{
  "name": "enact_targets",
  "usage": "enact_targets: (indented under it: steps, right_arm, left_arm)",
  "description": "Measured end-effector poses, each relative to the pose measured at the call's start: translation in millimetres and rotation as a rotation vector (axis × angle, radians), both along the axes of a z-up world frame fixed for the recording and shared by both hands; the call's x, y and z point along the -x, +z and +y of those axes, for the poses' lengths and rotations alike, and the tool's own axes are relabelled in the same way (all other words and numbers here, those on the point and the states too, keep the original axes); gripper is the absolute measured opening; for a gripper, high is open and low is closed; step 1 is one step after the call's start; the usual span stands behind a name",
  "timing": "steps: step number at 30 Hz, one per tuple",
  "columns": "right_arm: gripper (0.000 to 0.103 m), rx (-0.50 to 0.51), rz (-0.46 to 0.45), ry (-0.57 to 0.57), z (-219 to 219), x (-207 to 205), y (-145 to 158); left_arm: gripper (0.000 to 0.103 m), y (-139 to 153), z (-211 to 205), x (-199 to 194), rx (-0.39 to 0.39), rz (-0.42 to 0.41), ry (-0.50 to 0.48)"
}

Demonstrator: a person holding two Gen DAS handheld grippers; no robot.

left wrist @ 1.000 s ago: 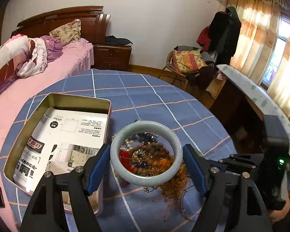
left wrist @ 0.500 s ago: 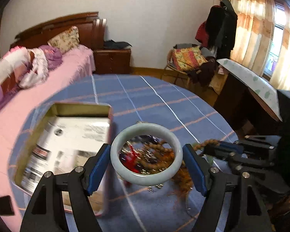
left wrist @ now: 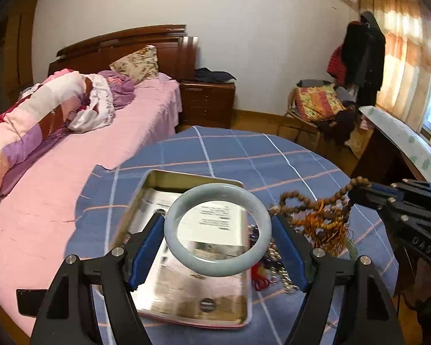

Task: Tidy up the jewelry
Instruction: 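Carry the bead strand into the tin with the right tool while the left tool carries the bangle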

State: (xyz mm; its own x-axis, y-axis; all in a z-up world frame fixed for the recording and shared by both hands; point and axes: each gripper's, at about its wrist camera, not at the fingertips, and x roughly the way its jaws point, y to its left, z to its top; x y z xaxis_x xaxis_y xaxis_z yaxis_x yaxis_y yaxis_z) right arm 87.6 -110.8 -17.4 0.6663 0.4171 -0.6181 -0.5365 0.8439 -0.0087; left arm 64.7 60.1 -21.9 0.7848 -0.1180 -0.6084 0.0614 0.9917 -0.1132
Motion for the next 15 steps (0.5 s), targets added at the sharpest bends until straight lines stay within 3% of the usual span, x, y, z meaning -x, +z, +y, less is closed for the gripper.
enact_targets:
  steps: [9, 15]
  right_arm:
    - [0.009, -0.005, -0.066, 0.028, 34, -7, 26]
    - [0.009, 0.0, -0.062, 0.033, 55, -20, 24]
  left_arm:
    - [0.076, 5, 25, -13, -0.005, -0.017, 0.053]
    - [0.076, -4, 29, -28, -0.031, 0.002, 0.06]
